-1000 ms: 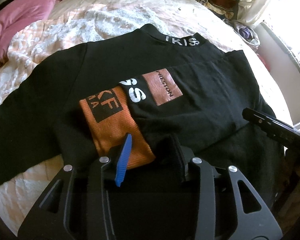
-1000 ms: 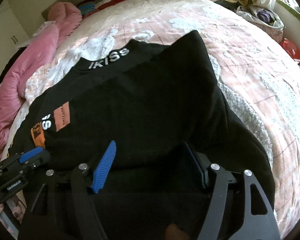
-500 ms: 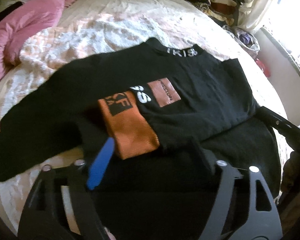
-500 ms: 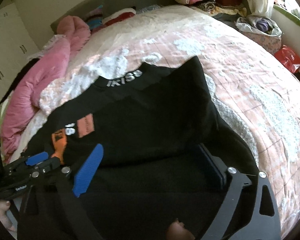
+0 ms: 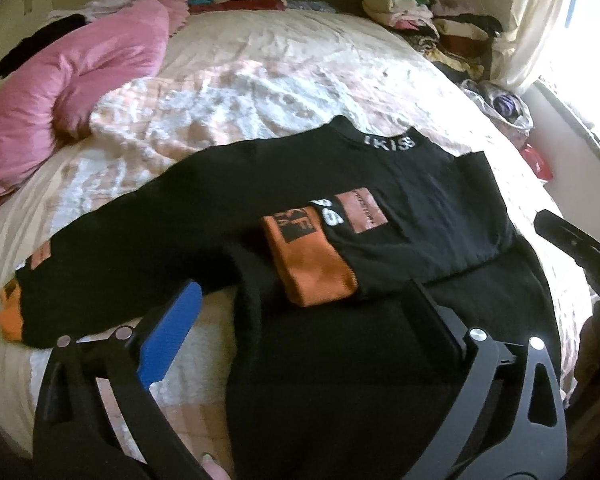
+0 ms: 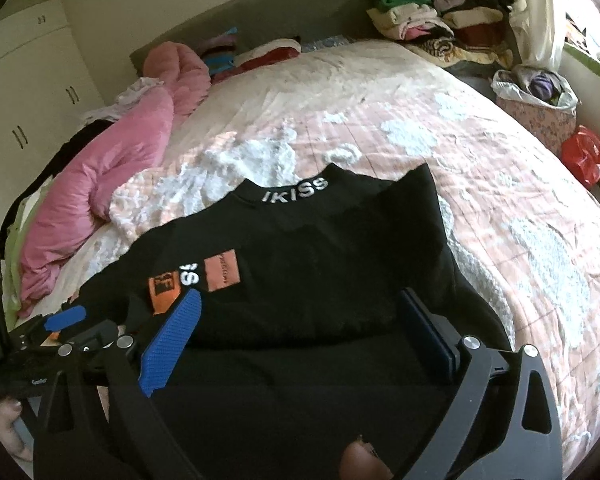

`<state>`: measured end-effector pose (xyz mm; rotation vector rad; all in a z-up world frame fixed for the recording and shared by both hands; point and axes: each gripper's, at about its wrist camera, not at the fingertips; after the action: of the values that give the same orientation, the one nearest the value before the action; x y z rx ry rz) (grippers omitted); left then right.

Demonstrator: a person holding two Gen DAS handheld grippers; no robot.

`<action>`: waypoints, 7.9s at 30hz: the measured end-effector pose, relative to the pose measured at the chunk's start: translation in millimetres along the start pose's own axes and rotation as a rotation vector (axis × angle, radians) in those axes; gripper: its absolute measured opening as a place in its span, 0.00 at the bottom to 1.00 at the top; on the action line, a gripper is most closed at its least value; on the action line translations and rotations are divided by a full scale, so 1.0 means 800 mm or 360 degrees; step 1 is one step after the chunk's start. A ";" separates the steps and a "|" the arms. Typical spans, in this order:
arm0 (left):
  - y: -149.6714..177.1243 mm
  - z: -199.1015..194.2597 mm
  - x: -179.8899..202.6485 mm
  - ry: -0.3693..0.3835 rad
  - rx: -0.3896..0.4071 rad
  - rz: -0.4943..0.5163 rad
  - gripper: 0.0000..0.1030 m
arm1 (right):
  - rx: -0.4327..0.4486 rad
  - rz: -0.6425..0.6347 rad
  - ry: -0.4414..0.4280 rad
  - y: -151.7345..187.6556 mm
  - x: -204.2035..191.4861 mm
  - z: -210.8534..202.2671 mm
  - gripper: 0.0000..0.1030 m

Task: Fold small clothes
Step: 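Move the left tool to the other sleeve's orange cuff, then grasp the other orange cuff with the left tool and lift it, then carry the sleeve across the shirt body with the left tool and lay it down, then grasp the orange cuff with the right tool while the left tool releases it, then lay the orange cuff flat on the shirt body with the right tool and release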

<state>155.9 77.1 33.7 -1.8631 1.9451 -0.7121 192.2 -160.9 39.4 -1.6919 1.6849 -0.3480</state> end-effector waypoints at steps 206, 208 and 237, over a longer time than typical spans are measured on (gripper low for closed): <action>-0.039 0.020 0.000 0.0146 0.0115 -0.0166 0.85 | -0.0220 0.0300 -0.0067 0.091 0.056 0.056 0.42; -0.036 0.017 -0.012 0.0124 0.0128 -0.0193 0.85 | -0.0216 0.0235 -0.0072 0.090 0.050 0.060 0.23; -0.037 0.041 -0.004 0.0096 0.0091 -0.0166 0.85 | 0.0106 -0.0289 -0.0001 -0.065 0.043 0.025 0.10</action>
<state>199.1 76.2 23.7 -1.9409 1.8541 -0.8554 248.5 -193.1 49.1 -1.7993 1.5064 -0.4833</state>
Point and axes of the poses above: each gripper's, at about its wrist camera, not at the fingertips, and z roughly the way its jaws point, x to its right, y to its underside, and after that the axes turned 3 degrees about z, right-handed
